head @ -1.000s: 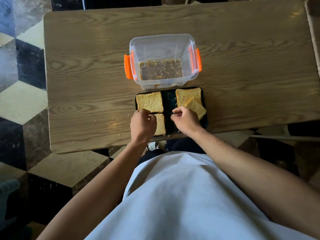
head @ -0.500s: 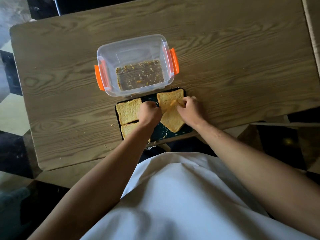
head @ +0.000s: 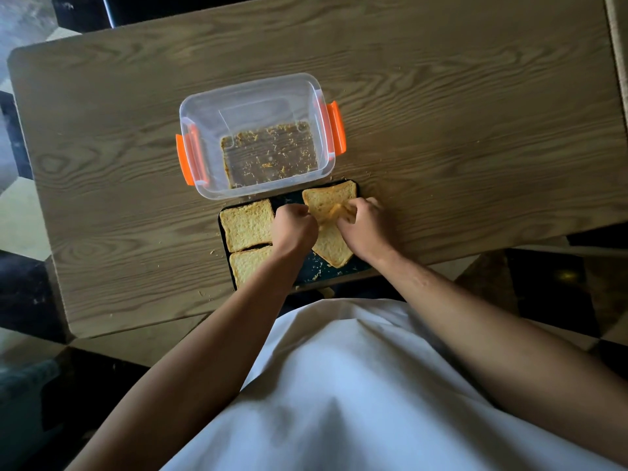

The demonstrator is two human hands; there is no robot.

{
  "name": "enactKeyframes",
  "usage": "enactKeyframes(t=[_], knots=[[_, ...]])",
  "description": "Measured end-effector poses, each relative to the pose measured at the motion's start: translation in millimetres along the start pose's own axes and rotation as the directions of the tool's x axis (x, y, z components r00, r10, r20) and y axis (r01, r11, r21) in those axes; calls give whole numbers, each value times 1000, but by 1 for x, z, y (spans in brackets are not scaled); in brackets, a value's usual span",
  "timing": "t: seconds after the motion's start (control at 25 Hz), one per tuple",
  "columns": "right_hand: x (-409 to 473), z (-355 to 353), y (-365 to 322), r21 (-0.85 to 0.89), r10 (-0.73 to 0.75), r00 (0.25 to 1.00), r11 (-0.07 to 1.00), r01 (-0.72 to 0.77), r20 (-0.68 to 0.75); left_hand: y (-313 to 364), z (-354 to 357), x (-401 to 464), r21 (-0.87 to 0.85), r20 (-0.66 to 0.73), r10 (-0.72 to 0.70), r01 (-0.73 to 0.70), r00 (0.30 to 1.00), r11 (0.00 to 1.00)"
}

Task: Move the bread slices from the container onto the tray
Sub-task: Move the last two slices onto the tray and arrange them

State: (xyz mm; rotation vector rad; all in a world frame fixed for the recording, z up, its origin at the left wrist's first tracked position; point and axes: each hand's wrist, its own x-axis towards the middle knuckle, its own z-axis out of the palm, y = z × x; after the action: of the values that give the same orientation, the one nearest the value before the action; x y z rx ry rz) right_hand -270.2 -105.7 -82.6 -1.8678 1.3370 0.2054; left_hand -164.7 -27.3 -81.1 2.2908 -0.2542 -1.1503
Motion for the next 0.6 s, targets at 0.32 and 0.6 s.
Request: enactKeyframes(t=[0.32, 0.6], knots=[[-7, 0, 16, -33, 16, 1000, 999, -15, 19, -32, 4, -24, -102, 46, -179, 183, 983, 978], [-14, 7, 15, 81, 144, 989, 986, -147, 37, -40, 6, -33, -192, 31, -158, 161, 987, 968]])
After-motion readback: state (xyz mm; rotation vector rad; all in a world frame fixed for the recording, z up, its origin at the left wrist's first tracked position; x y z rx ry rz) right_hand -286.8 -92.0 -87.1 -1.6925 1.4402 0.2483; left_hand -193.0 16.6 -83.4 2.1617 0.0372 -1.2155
